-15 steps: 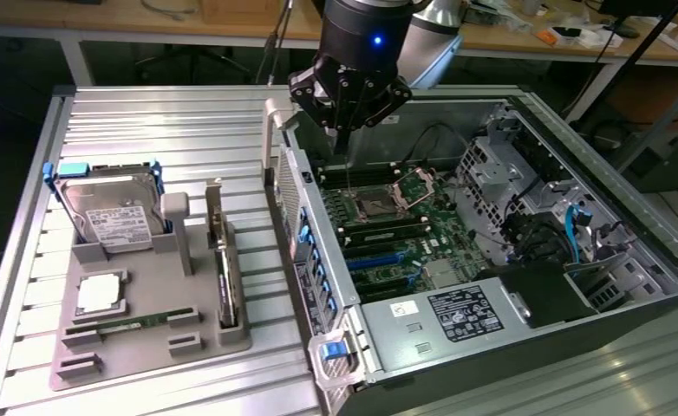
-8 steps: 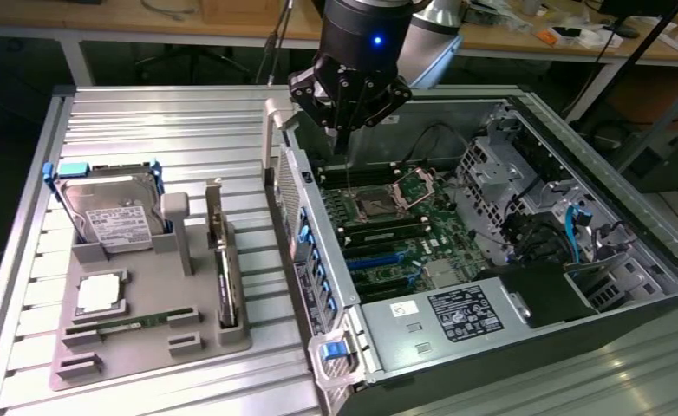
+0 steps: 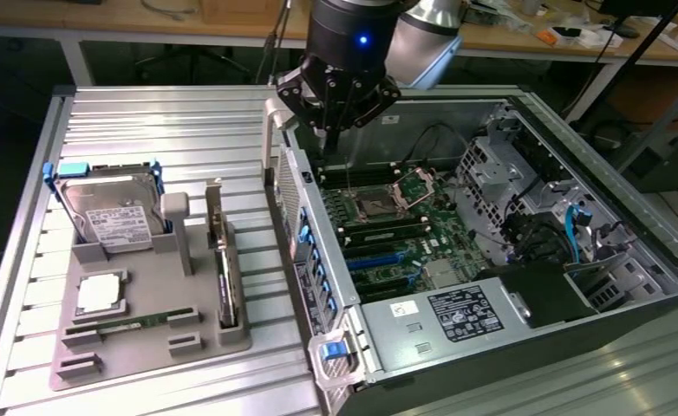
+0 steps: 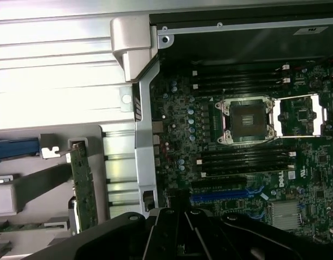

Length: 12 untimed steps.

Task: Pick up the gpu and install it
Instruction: 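Reach for the gpu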

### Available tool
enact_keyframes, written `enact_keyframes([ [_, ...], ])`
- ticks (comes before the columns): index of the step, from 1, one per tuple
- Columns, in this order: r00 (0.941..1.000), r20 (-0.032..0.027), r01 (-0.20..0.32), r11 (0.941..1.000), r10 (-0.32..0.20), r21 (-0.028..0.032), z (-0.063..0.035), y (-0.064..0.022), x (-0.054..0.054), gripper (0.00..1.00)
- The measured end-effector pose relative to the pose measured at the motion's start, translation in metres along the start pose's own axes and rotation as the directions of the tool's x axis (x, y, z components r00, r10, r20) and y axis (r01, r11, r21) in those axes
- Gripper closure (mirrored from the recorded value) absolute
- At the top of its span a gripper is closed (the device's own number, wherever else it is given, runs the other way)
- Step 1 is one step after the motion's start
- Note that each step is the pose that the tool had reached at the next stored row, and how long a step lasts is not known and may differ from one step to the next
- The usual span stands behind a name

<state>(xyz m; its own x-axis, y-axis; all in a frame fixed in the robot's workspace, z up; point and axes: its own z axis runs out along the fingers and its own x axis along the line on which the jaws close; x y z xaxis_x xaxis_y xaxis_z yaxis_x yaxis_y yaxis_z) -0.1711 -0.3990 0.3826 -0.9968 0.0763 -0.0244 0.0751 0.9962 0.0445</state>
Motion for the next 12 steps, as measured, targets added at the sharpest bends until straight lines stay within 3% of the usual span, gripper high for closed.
enact_keyframes([
  [12,1.0,0.0001,0.0,1.0,0.0,-0.0002,-0.0006,-0.0125,0.023,0.89],
])
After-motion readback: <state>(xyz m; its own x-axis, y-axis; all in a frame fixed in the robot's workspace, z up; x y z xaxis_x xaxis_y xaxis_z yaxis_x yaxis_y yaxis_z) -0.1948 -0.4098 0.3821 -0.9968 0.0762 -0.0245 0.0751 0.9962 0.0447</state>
